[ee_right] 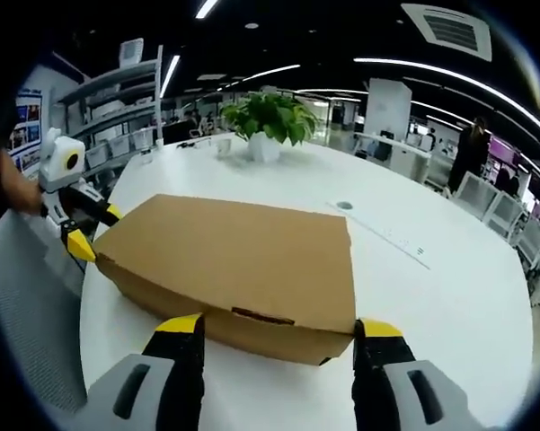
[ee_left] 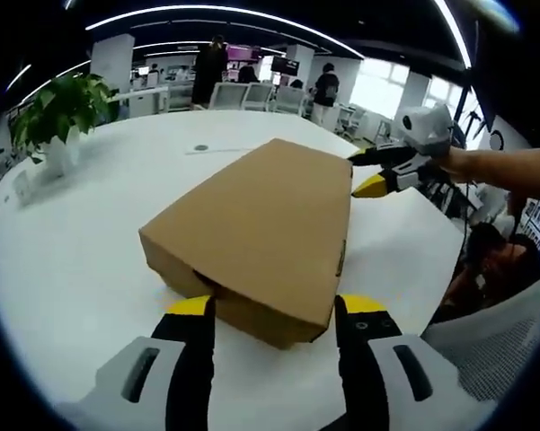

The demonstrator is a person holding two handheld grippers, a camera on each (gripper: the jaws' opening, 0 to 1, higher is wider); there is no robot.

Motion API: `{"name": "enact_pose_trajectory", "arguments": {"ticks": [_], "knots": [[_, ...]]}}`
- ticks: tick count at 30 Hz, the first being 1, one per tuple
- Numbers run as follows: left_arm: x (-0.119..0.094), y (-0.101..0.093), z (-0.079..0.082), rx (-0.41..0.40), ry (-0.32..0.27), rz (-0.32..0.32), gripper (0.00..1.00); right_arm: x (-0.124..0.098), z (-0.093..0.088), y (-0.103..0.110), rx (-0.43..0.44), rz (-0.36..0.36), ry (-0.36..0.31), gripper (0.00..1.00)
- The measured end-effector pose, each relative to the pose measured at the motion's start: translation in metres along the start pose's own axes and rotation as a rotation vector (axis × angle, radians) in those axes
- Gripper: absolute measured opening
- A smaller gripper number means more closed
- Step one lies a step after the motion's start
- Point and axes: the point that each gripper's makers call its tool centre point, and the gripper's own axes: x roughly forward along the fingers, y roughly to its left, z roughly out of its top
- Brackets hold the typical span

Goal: Operate the shoe box by opening the lid, removing the specified soft item, and placing it in the target area until the item is outside and the box remains undamaged.

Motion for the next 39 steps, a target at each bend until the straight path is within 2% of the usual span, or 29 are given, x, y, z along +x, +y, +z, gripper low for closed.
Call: {"name": "enact_pose_trajectory", "arguments": {"ticks": [9, 17, 23, 30, 39], "knots": [[-0.008, 0.008, 0.0, 0.01, 0.02, -0.01, 0.48, -0.003, 0.001, 0.007, 0.017, -0.02, -0.018, 0.57], [-0.012, 0.022, -0.002, 0.023, 0.057, -0.031, 0.46, -0.003, 0.002, 0.019, 0.033, -0.031, -0.032, 0.56], [-0.019, 0.036, -0.003, 0.029, 0.067, -0.038, 0.46, -0.002, 0.004, 0.028, 0.057, -0.029, -0.043, 0.55], [-0.029, 0.054, -0.007, -0.002, 0.071, -0.046, 0.4, 0.0, 0.008, 0.04, 0.08, -0.031, -0.055, 0.48], [-0.035, 0.078, -0.006, 0.012, 0.084, -0.015, 0.41, 0.008, 0.013, 0.052, 0.087, -0.028, -0.061, 0.43]]}}
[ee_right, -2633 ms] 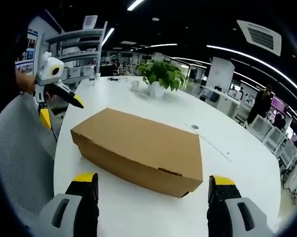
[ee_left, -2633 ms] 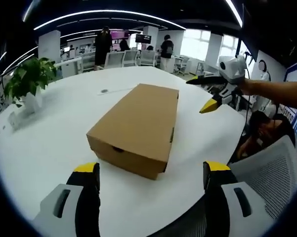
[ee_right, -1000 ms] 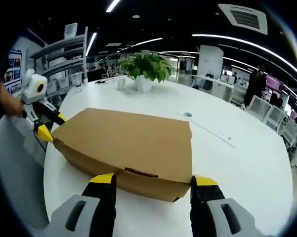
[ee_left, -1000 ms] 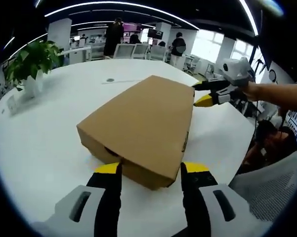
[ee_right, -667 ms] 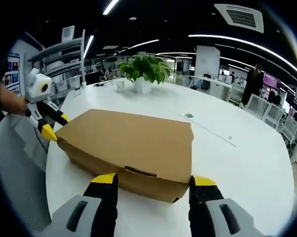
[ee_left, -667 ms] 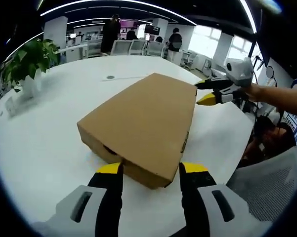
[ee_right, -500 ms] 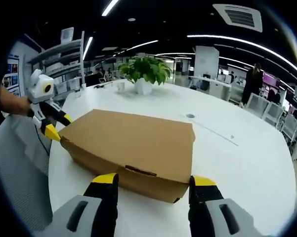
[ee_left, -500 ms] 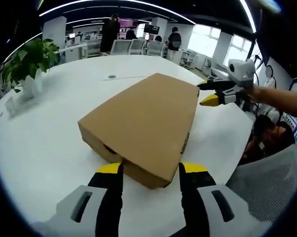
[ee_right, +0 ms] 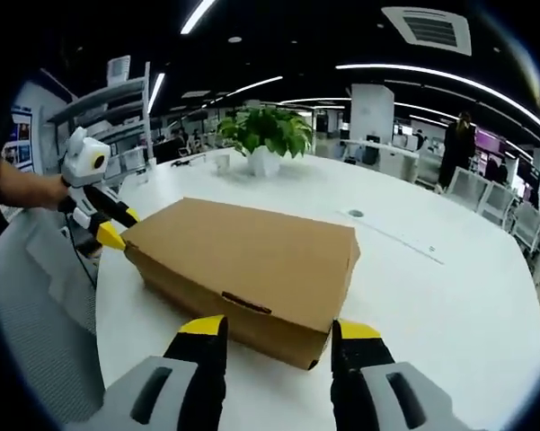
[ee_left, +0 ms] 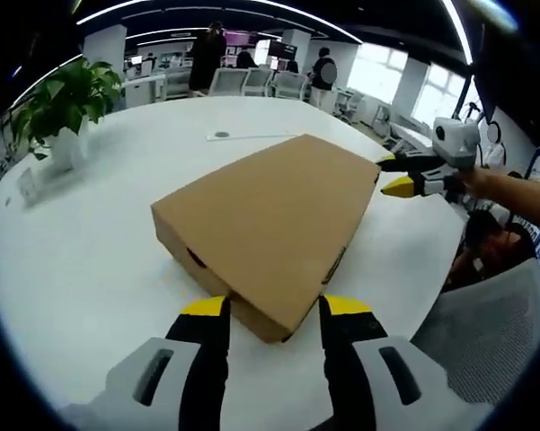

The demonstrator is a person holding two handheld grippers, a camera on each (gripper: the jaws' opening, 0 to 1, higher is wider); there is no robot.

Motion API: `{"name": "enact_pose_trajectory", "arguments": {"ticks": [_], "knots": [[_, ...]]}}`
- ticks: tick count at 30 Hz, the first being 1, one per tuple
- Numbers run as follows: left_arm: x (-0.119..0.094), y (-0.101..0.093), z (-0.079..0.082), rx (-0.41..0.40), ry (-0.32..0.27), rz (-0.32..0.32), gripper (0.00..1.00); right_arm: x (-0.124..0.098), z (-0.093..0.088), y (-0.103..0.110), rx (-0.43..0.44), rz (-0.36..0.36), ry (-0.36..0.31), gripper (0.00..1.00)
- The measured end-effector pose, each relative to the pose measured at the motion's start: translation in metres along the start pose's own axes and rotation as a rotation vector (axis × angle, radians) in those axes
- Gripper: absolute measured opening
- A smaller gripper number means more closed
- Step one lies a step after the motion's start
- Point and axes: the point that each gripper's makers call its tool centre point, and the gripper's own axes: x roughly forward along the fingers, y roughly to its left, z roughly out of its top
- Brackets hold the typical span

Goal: Operate the shoe box by opening the lid, removing the specified soft item, and placing it in the target area until the item is outside and the box remains undamaged.

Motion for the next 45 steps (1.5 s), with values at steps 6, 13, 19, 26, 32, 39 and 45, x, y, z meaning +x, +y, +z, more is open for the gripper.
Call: {"name": "enact_pose_trajectory", "arguments": {"ticks": [6, 13, 19, 26, 32, 39, 45], "knots": [[-0.007, 0.015, 0.0, 0.032, -0.002, -0.001, 0.4, 0.004, 0.001, 0.01, -0.008, -0.003, 0.005, 0.36], [-0.014, 0.033, 0.003, 0.056, -0.019, 0.002, 0.4, 0.01, 0.005, 0.026, -0.01, -0.021, 0.022, 0.34], [-0.018, 0.05, 0.005, 0.069, -0.025, -0.014, 0.4, 0.014, 0.007, 0.037, -0.009, -0.018, 0.018, 0.32], [-0.021, 0.064, 0.006, 0.092, -0.02, -0.04, 0.39, 0.016, 0.008, 0.049, -0.039, -0.006, 0.026, 0.28], [-0.024, 0.076, 0.005, 0.113, -0.003, -0.074, 0.38, 0.019, 0.009, 0.058, -0.038, 0.003, 0.029, 0.21], [-0.031, 0.094, 0.005, 0.153, 0.027, -0.107, 0.38, 0.025, 0.012, 0.078, -0.042, 0.034, 0.028, 0.21], [-0.036, 0.102, 0.002, 0.171, 0.042, -0.122, 0.38, 0.027, 0.013, 0.093, -0.038, 0.053, 0.02, 0.22]]}}
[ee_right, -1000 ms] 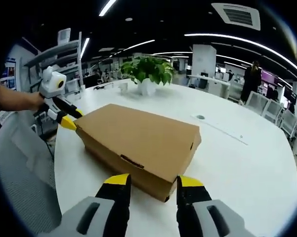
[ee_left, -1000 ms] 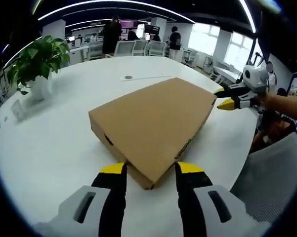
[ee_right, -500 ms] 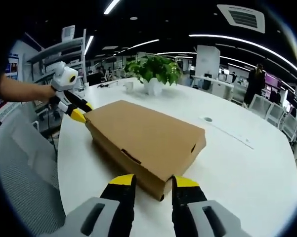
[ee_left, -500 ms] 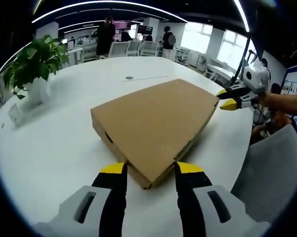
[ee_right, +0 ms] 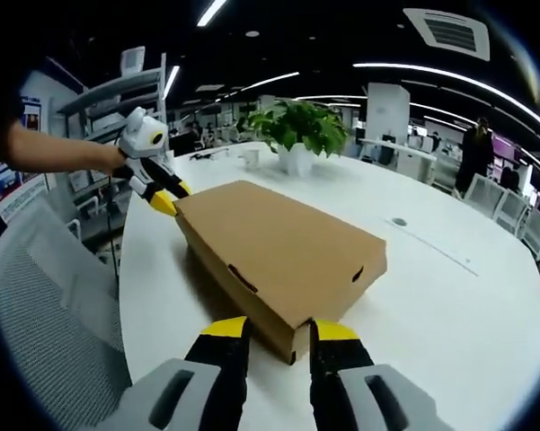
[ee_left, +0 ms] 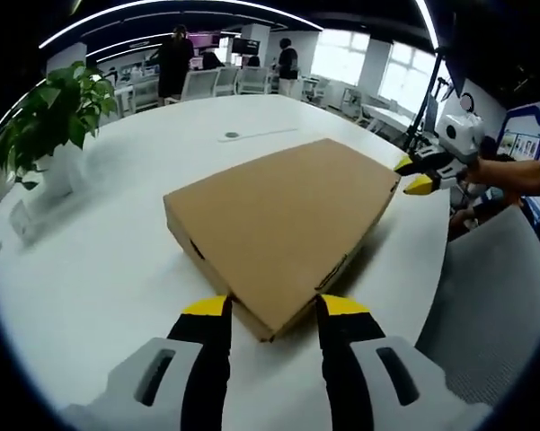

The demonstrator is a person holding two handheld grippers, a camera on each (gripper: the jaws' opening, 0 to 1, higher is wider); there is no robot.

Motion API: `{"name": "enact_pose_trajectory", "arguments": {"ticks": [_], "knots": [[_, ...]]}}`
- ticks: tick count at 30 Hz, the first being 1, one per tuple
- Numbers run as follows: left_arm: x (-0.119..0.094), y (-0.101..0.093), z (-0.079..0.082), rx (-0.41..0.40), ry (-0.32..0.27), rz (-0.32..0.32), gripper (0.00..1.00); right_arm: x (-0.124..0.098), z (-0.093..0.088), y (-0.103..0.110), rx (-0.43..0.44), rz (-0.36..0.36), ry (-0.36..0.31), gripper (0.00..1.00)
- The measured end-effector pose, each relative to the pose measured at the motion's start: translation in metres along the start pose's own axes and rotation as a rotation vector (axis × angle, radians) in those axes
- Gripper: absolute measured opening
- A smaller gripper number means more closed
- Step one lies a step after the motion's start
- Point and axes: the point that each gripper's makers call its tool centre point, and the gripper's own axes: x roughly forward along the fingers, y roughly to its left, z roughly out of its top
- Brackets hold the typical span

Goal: Operate the shoe box by opening the lid, removing the specified soft item, and placing it in the target area until the item is outside and the box remains undamaged.

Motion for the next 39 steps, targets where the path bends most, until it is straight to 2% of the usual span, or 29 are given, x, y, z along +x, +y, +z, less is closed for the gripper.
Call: {"name": "enact_pose_trajectory", "arguments": {"ticks": [6, 15, 23, 27, 30, 35, 39], "knots": [[-0.007, 0.005, -0.006, 0.017, 0.002, -0.022, 0.38, 0.001, -0.001, 0.012, -0.009, 0.012, -0.003, 0.18], [-0.016, 0.008, -0.015, 0.018, 0.003, -0.031, 0.36, -0.001, -0.001, 0.028, 0.001, 0.03, -0.007, 0.18], [-0.031, 0.007, -0.031, 0.032, 0.046, -0.042, 0.35, -0.002, -0.003, 0.051, -0.008, 0.081, -0.015, 0.15], [-0.038, 0.007, -0.038, 0.031, 0.052, -0.041, 0.35, -0.001, -0.003, 0.061, -0.023, 0.094, -0.015, 0.14], [-0.043, 0.007, -0.043, 0.024, 0.051, -0.039, 0.35, -0.001, -0.002, 0.063, -0.003, 0.1, -0.024, 0.13], [-0.053, 0.003, -0.043, 0.05, 0.088, -0.043, 0.34, -0.006, 0.006, 0.065, -0.008, 0.116, -0.043, 0.11], [-0.059, 0.004, -0.037, 0.031, 0.07, -0.049, 0.33, -0.012, 0.016, 0.063, -0.006, 0.121, -0.07, 0.11]]}}
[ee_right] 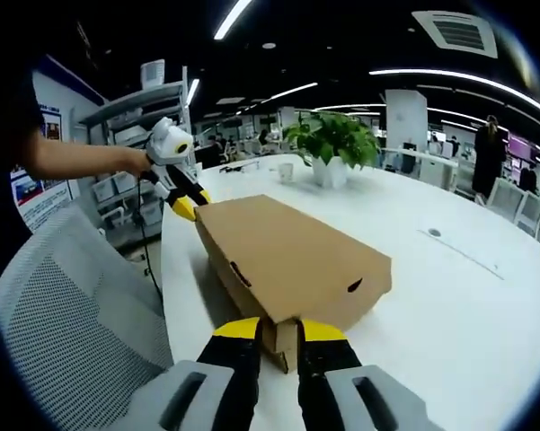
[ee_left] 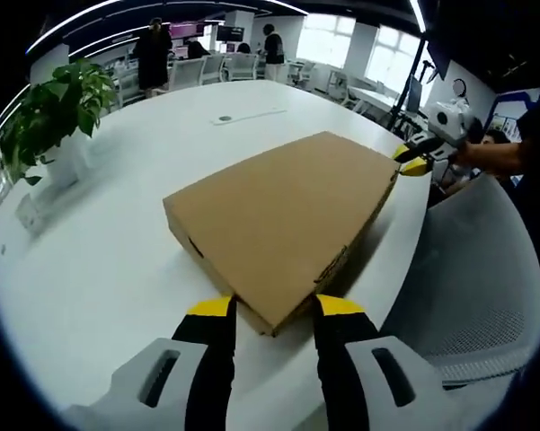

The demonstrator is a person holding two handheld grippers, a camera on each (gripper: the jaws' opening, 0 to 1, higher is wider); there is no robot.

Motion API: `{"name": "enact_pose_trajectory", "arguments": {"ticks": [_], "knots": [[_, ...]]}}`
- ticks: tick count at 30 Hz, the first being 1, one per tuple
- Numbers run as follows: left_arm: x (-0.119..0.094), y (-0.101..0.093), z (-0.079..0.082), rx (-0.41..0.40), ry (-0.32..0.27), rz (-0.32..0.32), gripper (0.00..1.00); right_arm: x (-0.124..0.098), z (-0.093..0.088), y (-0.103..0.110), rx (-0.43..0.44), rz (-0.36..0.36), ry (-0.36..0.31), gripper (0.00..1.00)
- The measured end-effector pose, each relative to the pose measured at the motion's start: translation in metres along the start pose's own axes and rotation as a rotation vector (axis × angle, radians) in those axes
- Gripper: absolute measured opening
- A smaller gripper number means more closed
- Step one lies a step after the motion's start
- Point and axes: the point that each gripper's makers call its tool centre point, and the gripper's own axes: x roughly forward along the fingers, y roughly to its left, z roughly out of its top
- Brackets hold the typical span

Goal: Operate the shoe box by opening the lid, removing the specified soft item, and placing it in the target area until the item is outside and the box remains undamaged.

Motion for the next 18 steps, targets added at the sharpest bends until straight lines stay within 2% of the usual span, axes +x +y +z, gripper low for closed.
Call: {"name": "enact_pose_trajectory", "arguments": {"ticks": [8, 15, 18], "knots": [[-0.013, -0.002, 0.013, -0.037, -0.054, -0.005, 0.34, -0.008, 0.019, 0.002, 0.002, 0.008, -0.047, 0.16], [-0.028, -0.004, 0.034, -0.051, -0.104, 0.006, 0.36, -0.017, 0.047, 0.0, -0.002, 0.0, -0.122, 0.22], [-0.036, -0.004, 0.046, -0.043, -0.154, 0.013, 0.38, -0.018, 0.057, -0.001, -0.029, -0.007, -0.145, 0.25]]}}
